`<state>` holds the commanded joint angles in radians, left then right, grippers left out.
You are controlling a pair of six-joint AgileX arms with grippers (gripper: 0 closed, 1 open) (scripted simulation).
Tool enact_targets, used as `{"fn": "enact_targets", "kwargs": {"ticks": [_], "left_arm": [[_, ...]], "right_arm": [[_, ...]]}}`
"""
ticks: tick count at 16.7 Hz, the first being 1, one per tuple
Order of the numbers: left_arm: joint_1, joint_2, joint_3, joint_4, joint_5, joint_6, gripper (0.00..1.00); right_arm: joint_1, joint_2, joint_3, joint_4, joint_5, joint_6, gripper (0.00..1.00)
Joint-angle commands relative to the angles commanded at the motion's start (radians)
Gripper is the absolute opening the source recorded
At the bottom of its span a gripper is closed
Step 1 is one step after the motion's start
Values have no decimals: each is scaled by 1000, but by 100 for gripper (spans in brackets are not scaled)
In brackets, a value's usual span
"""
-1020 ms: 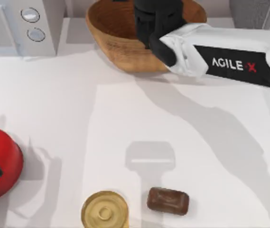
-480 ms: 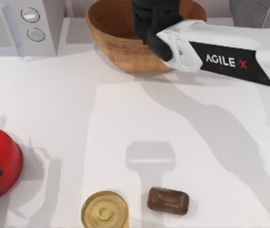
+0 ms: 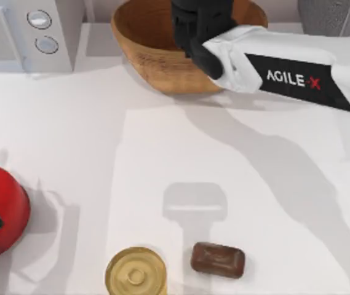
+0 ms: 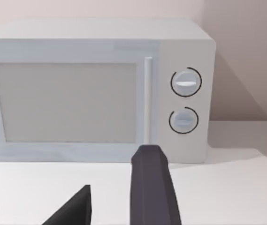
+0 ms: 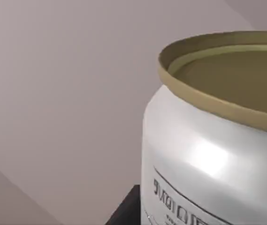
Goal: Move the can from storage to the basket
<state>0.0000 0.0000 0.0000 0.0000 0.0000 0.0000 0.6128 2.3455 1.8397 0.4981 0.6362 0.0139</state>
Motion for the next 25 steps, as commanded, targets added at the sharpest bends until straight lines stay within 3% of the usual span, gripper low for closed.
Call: {"fn": "enact_targets", "kwargs": {"ticks": [5, 6, 25], "left_arm": [[0, 0, 0, 0, 0, 0, 100], [0, 0, 0, 0, 0, 0, 100], [0, 0, 0, 0, 0, 0, 100]], "right_arm": [[0, 0, 0, 0, 0, 0, 98], [0, 0, 0, 0, 0, 0, 100], [0, 0, 0, 0, 0, 0, 100]]}}
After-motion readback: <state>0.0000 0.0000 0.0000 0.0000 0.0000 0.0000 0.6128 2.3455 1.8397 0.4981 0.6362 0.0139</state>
